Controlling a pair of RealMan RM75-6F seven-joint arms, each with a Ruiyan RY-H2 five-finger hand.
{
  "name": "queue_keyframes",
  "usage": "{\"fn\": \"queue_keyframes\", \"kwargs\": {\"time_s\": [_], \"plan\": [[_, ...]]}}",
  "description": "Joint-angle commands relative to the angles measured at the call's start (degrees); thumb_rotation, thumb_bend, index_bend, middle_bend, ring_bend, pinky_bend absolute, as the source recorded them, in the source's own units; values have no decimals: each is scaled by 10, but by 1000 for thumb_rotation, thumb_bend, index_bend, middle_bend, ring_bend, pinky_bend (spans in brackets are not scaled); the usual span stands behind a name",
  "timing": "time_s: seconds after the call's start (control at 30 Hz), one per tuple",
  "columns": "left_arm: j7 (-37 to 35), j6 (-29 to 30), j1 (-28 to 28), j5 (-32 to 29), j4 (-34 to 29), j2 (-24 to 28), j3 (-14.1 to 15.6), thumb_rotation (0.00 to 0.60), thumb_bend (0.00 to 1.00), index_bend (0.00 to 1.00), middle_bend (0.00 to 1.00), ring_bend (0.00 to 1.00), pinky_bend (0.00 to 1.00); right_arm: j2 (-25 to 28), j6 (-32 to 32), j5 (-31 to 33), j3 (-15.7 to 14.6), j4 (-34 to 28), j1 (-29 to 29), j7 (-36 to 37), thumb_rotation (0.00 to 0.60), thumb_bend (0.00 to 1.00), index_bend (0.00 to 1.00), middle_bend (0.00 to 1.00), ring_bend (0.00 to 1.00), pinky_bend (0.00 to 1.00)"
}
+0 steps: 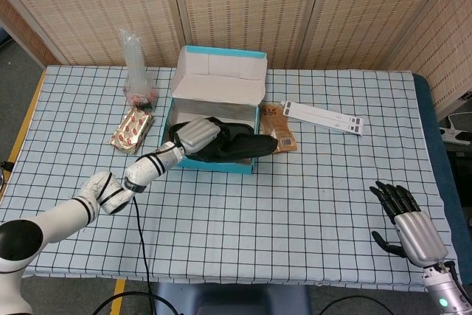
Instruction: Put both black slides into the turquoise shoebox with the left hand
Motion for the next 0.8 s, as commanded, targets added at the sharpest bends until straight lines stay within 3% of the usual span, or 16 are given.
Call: {"fn": "queue_keyframes", "kwargs": {"time_s": [0.03, 0.53, 0.8], "plan": [[-2, -7, -6, 3, 13, -7, 13, 600, 652, 771, 784, 663, 720, 1, -1, -1, -1, 0, 0, 2, 600, 224, 0, 0, 0, 0], [52, -73, -20, -27, 26, -21, 47, 600, 653, 771, 784, 664, 725, 3, -5, -7, -6, 0, 3, 10, 600, 224, 0, 0, 0, 0], [83, -15, -3, -44, 17, -19, 29, 600, 651, 771, 788, 676, 734, 3, -9, -6, -7, 1, 5, 12, 600, 224, 0, 0, 0, 0]]}}
